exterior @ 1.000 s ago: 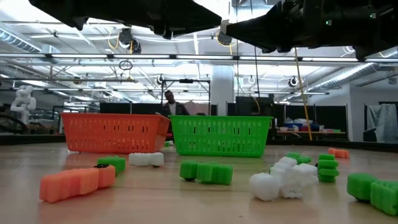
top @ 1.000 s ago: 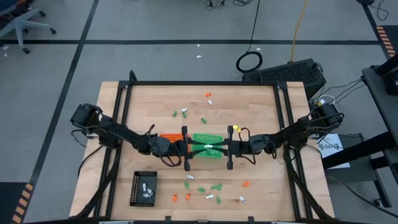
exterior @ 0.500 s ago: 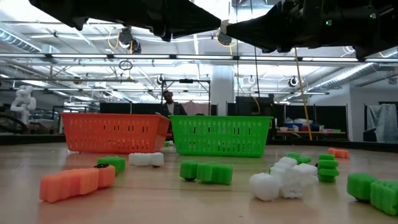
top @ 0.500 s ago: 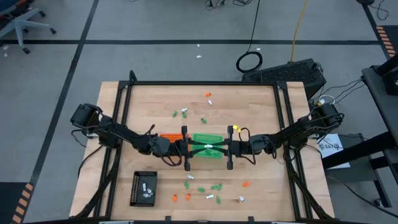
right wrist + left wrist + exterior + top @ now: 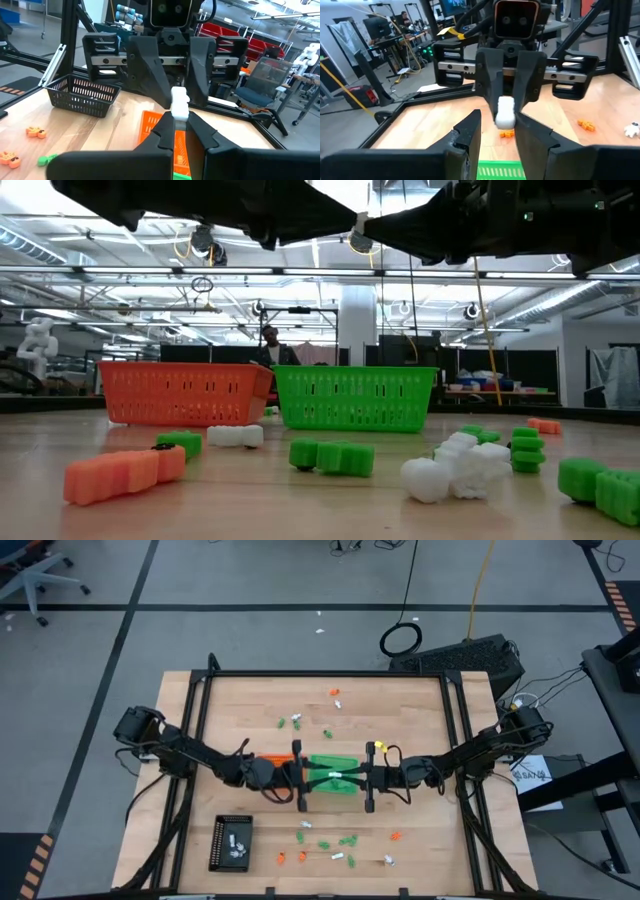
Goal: Sort Halloween decoration
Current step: Put the white skeleton toy into the black bin
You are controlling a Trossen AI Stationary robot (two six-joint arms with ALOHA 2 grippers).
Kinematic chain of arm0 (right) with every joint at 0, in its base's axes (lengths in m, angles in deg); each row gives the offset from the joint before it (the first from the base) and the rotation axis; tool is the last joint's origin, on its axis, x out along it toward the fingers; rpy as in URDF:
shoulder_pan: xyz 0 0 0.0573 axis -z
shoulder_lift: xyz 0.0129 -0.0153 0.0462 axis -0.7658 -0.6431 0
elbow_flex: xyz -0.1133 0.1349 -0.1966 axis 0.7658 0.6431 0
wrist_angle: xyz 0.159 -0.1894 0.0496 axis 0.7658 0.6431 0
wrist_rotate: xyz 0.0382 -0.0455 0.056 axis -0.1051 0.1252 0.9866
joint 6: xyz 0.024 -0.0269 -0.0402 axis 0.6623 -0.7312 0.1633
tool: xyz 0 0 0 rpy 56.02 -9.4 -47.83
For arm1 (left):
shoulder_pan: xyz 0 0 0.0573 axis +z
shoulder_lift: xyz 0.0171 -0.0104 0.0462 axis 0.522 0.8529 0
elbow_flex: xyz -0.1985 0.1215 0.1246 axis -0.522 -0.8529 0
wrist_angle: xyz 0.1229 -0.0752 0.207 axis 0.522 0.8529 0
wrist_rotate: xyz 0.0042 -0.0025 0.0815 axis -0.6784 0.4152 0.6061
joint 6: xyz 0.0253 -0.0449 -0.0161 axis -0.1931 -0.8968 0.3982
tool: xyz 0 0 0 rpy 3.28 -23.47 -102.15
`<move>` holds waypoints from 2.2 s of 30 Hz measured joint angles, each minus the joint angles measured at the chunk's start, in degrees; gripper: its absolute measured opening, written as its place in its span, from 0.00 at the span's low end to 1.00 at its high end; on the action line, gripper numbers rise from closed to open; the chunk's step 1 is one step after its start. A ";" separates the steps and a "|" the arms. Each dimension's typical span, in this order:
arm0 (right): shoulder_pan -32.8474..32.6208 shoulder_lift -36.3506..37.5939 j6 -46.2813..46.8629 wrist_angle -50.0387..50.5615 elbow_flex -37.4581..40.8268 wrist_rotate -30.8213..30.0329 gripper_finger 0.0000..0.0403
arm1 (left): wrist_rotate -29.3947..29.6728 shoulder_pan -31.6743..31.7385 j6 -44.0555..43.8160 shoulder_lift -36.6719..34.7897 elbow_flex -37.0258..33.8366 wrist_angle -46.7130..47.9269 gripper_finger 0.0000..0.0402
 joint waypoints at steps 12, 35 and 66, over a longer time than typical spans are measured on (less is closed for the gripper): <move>0.00 -0.02 -1.01 0.42 0.00 0.02 0.01 | -3.95 1.24 0.37 0.59 -0.04 -0.17 0.17; -1.16 -0.02 11.12 11.47 0.00 -0.08 0.47 | -4.95 -4.53 18.15 -3.31 -0.04 8.87 0.05; -4.60 -0.02 21.05 13.64 0.00 -0.04 0.50 | 18.73 -32.58 4.85 -18.50 -0.04 46.64 0.04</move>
